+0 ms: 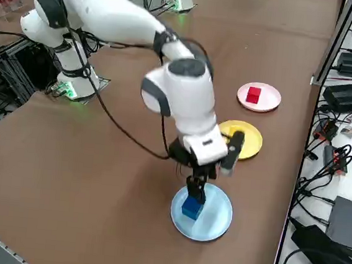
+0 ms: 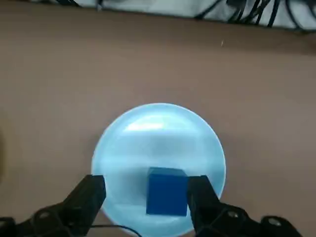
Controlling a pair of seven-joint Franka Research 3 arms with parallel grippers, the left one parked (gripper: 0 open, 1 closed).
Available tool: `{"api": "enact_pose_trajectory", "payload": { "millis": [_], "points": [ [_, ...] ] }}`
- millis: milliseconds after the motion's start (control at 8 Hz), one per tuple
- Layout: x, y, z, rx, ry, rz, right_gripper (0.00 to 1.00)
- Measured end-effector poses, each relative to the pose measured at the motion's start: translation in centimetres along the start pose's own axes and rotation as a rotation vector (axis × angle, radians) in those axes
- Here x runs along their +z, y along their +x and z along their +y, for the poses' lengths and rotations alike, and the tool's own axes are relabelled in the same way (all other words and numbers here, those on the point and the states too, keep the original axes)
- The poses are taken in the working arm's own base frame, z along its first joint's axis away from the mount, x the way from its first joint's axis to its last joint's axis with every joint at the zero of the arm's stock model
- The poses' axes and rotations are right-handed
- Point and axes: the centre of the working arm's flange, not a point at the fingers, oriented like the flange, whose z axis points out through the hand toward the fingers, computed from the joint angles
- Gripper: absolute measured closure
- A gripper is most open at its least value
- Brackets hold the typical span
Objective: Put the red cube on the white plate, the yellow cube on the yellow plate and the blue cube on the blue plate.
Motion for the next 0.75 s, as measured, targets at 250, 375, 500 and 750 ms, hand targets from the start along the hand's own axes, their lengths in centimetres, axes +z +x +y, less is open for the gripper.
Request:
{"api": "enact_pose_trajectory", "payload": {
  "millis": [250, 375, 500, 750],
  "points": [
    [-11.5, 0.5, -1.7, -0.023, 0.036, -0.039, 0.0],
    [-16.7, 0.0, -3.4, -0.031, 0.083, -0.069, 0.0],
    [-21.4, -0.9, -5.2, -0.036, 0.148, -0.087, 0.0],
    [-27.4, -3.5, -9.2, -0.038, 0.244, -0.203, 0.0]
  ]
}}
